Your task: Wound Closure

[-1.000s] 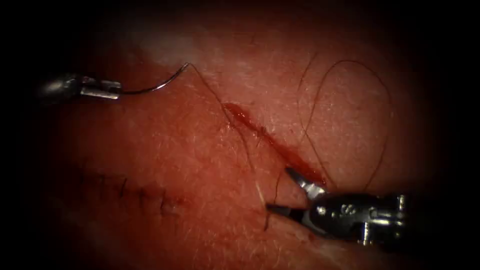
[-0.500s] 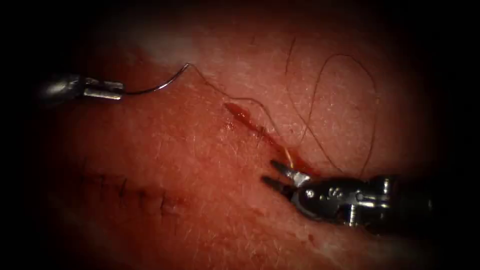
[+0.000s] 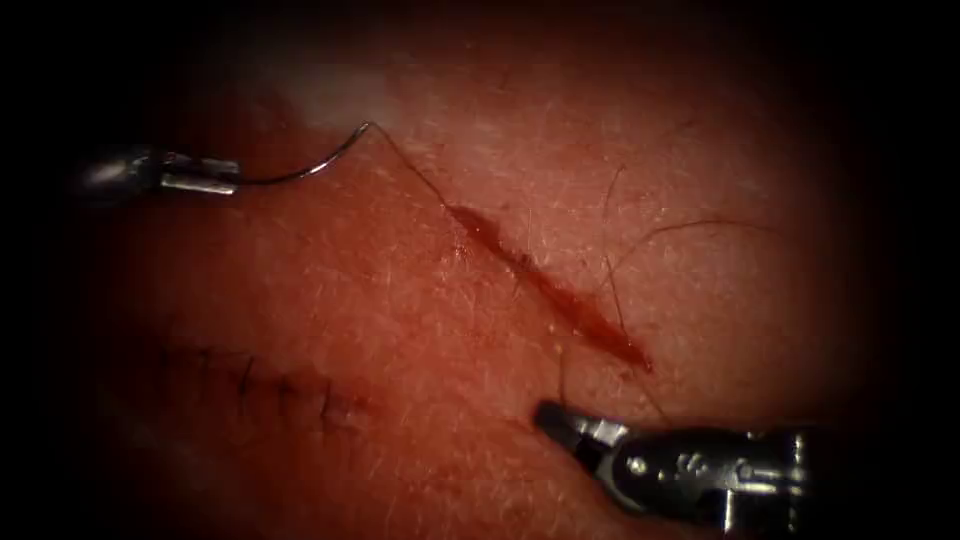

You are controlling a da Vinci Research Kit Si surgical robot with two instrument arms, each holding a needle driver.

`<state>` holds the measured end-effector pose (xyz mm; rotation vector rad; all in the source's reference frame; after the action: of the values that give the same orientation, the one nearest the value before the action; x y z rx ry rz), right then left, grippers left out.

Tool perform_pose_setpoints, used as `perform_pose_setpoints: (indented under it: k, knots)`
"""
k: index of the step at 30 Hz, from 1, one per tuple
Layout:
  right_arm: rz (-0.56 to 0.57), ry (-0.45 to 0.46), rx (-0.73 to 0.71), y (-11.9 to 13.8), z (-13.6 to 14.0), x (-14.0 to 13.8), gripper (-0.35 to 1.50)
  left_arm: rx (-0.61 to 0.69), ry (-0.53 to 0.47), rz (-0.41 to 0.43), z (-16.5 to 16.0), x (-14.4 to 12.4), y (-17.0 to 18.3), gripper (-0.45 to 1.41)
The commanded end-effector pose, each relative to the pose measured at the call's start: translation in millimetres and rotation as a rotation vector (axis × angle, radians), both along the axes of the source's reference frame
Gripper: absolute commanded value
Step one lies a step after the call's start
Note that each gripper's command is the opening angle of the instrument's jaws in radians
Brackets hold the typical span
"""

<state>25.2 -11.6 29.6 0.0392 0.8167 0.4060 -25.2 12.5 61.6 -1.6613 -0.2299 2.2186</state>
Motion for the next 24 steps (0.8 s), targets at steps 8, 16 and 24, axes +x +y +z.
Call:
perform_pose_setpoints:
  k: [8,16,24]
  knots:
    - [-0.088,0.053,0.042,-6.9,-7.3,3.4,-0.35,0.001,0.006,-0.011,0.9,-0.2,-0.5,-0.45]
    - [0.026,0.050,-0.024,-4.6,-7.2,2.7,0.96,0.000,0.005,-0.018,0.9,0.2,-0.4,-0.45]
    - [0.082,-0.010,-0.093,-0.2,-1.6,-0.1,1.14,0.004,0.011,-0.028,1.7,0.6,-0.4,-0.45]
